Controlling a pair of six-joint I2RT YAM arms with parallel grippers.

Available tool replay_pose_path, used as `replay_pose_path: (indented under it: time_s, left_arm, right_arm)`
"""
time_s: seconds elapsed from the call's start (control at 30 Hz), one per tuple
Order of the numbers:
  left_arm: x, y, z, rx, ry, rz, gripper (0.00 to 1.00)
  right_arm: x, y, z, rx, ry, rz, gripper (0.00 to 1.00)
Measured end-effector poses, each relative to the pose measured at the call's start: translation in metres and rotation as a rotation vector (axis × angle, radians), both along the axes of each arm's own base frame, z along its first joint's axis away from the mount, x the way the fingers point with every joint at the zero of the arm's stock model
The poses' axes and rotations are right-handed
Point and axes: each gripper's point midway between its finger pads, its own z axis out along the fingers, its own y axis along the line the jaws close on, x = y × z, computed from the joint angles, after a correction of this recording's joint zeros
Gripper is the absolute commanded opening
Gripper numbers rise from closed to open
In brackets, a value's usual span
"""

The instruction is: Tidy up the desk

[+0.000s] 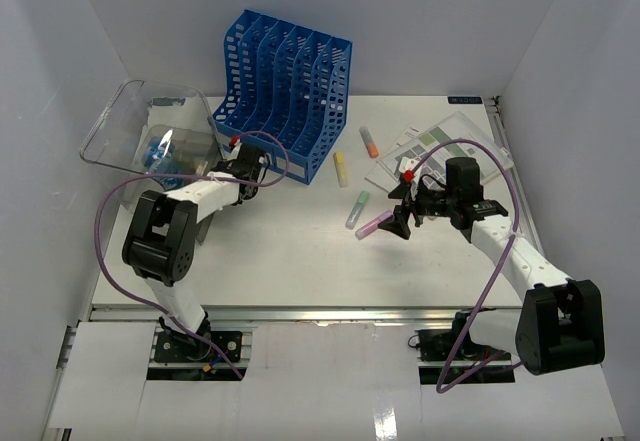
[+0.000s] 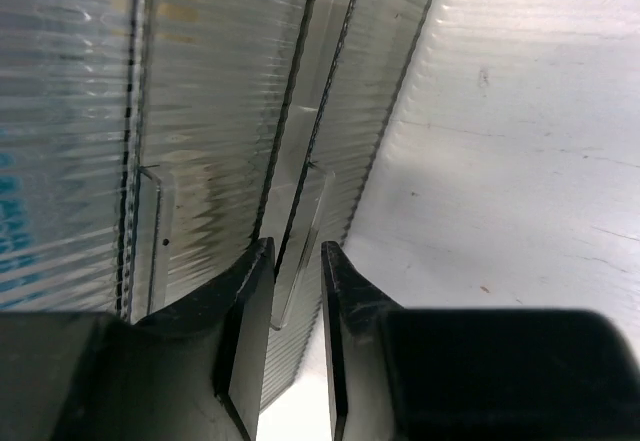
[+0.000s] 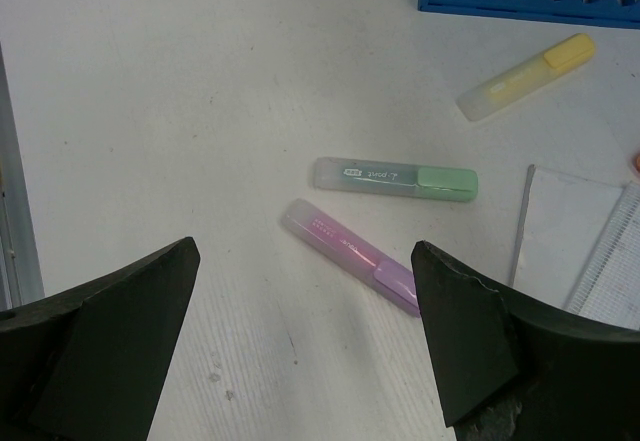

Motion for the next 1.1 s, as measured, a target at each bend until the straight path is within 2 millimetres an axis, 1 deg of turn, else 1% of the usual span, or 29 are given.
replay_pose_path:
  time_s: [0.03, 0.13, 0.2, 0.33, 0.53, 0.7, 0.73, 0.8, 0.87, 0.93, 0.97, 1.1]
  left_arm:
    - [0.0, -0.001, 0.0, -0.018, -0.002, 0.0, 0.21]
    - [-0.002, -0.006, 0.002, -0.086, -0.002, -0.006, 0.14]
    - [-0.004, -0.014, 0.002, -0.134, 0.005, -0.025, 0.08]
    - [-0.01, -0.031, 0.002, -0.239, 0.026, -0.069, 0.01]
    - [-0.022, -0.054, 0.003, -0.385, 0.05, -0.128, 0.0]
    - [-0.036, -0.074, 0.002, -0.508, 0.078, -0.178, 0.01]
    - [-0.039, -0.077, 0.002, -0.528, 0.084, -0.184, 0.03]
    - [-0.044, -0.083, 0.001, -0.565, 0.097, -0.194, 0.16]
    - [-0.048, -0.087, 0.0, -0.591, 0.104, -0.199, 0.35]
    - [-0.05, -0.09, 0.0, -0.61, 0.11, -0.197, 0.58]
    - [-0.051, -0.091, 0.0, -0.62, 0.113, -0.195, 0.67]
    - [-0.059, -0.098, 0.003, -0.669, 0.132, -0.183, 0.77]
  right_arm:
    - [0.0, 0.0, 0.0, 0.0, 0.0, 0.0, 0.93]
    - [0.0, 0.0, 0.0, 0.0, 0.0, 0.0, 0.93]
    - [0.0, 0.0, 0.0, 0.0, 0.0, 0.0, 0.93]
    - [0.0, 0.0, 0.0, 0.0, 0.0, 0.0, 0.93]
    - [0.0, 0.0, 0.0, 0.0, 0.0, 0.0, 0.93]
    - [0.0, 0.0, 0.0, -0.001, 0.0, -0.002, 0.93]
    - [0.0, 0.0, 0.0, -0.002, 0.0, -0.002, 0.93]
    - [0.0, 0.0, 0.0, -0.002, 0.0, -0.003, 0.93]
    - [0.001, -0.001, 0.0, -0.003, 0.0, -0.004, 0.93]
    - [0.001, -0.001, -0.001, -0.004, 0.0, -0.005, 0.93]
    - [0.001, -0.001, -0.001, -0.004, -0.001, -0.005, 0.93]
    - [0.001, -0.001, -0.001, -0.004, -0.001, -0.006, 0.93]
